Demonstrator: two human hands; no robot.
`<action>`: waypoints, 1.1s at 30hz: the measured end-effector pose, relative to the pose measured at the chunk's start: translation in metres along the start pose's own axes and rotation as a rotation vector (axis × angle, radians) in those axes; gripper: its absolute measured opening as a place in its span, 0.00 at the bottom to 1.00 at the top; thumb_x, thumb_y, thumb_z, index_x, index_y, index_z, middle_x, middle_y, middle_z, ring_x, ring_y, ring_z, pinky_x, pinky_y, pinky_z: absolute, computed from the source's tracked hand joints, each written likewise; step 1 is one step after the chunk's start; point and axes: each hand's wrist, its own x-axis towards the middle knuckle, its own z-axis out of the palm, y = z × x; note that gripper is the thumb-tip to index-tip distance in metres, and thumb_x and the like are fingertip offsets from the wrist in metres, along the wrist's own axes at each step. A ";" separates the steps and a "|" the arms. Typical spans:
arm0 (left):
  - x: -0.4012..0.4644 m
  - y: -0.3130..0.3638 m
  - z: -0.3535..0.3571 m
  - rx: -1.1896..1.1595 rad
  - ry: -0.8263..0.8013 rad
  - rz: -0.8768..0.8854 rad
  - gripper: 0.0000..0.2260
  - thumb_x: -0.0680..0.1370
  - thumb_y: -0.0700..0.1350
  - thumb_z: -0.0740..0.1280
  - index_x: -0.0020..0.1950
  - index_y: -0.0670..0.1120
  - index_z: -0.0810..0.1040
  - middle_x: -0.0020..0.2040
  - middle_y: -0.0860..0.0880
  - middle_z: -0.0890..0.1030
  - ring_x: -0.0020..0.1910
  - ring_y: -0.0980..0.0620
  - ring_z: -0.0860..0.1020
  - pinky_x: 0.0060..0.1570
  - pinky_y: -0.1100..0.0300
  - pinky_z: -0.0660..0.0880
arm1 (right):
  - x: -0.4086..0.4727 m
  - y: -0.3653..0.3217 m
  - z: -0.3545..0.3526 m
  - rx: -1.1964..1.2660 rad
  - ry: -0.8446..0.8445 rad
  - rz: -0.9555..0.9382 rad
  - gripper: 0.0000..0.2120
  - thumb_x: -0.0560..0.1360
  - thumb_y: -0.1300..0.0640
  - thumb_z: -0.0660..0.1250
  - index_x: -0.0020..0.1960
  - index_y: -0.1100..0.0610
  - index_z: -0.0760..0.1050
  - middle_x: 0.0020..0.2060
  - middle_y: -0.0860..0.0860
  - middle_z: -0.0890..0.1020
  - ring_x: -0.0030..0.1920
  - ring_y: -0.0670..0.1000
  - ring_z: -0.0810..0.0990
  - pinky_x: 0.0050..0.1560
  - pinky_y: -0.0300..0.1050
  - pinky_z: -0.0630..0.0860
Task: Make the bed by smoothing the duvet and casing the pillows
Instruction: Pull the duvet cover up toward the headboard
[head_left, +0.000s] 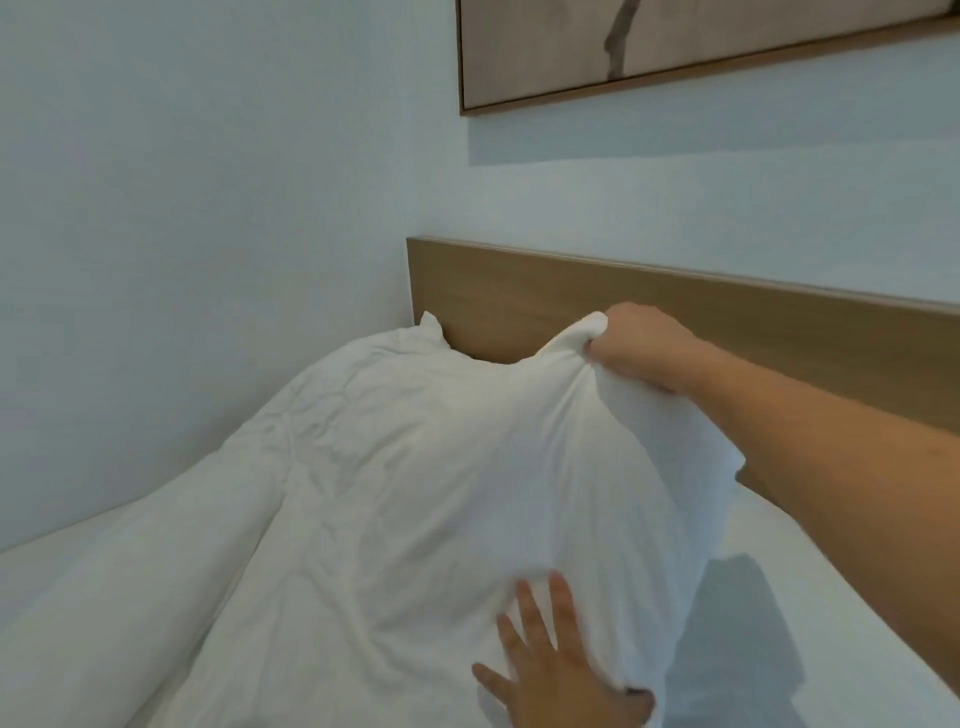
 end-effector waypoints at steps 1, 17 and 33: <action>-0.009 0.024 -0.039 0.019 -0.064 0.011 0.42 0.57 0.67 0.67 0.69 0.52 0.72 0.66 0.46 0.77 0.52 0.37 0.80 0.47 0.30 0.73 | -0.008 0.004 -0.019 0.040 0.029 0.009 0.05 0.72 0.54 0.62 0.40 0.55 0.73 0.40 0.52 0.79 0.40 0.54 0.77 0.35 0.43 0.68; -0.012 0.058 -0.109 0.460 0.188 -0.013 0.10 0.76 0.41 0.57 0.57 0.45 0.65 0.50 0.46 0.73 0.46 0.45 0.74 0.42 0.54 0.67 | -0.079 0.189 0.035 0.893 -0.291 0.384 0.49 0.66 0.27 0.65 0.77 0.49 0.53 0.75 0.49 0.62 0.72 0.55 0.65 0.71 0.55 0.61; 0.012 0.143 -0.027 0.114 0.164 0.006 0.18 0.77 0.48 0.58 0.59 0.40 0.79 0.60 0.37 0.80 0.59 0.38 0.77 0.60 0.52 0.71 | -0.006 0.202 -0.012 1.640 -0.362 0.150 0.10 0.80 0.57 0.60 0.44 0.57 0.78 0.37 0.51 0.83 0.41 0.50 0.81 0.47 0.46 0.75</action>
